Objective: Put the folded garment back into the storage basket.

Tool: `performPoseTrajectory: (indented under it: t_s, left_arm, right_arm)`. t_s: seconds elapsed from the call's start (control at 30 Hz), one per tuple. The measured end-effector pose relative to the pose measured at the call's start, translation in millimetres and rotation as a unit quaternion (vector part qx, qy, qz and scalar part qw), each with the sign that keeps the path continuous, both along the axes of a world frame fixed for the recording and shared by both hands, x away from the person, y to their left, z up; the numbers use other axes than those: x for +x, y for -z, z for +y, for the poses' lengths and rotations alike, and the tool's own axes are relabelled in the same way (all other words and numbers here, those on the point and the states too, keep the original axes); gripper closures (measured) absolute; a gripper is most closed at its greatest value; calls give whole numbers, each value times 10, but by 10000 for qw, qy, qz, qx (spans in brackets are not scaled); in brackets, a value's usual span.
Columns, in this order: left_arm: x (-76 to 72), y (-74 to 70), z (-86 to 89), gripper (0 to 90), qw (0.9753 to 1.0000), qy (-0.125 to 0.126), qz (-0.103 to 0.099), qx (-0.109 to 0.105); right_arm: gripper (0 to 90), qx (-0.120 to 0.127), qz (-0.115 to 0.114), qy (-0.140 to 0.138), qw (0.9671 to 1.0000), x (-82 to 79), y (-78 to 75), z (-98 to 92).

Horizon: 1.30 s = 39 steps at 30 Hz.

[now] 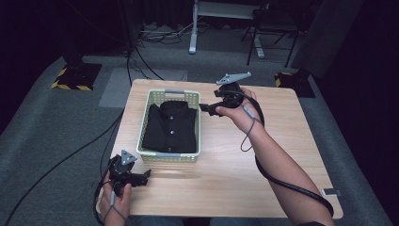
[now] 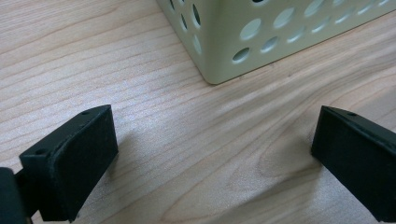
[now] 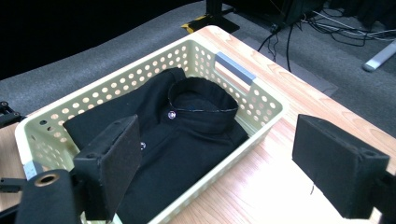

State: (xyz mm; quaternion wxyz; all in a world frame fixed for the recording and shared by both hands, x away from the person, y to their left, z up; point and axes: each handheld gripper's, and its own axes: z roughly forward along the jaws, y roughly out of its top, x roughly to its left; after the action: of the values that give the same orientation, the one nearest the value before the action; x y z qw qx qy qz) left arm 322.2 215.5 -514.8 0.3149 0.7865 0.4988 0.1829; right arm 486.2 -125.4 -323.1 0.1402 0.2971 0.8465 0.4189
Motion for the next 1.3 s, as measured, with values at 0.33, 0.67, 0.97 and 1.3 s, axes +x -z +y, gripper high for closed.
performPoseTrajectory:
  t_s: [0.33,0.67,0.97,1.3]
  left_arm:
    - [-2,0,0,4,10000,11,-2,1]
    - [-1,0,-1,4,10000,10,-2,5]
    - [5,-2,-2,2,10000,26,10,14]
    - [9,-1,-9,2,10000,-4,7,10]
  right_arm:
    - [158,14,-3,140,9999,-21,-20,-228]
    - [158,-29,-19,283,9996,-50,-28,-459]
    - [155,-112,-16,387,9992,-107,23,-656]
    - [154,-142,13,559,9983,-186,76,-940]
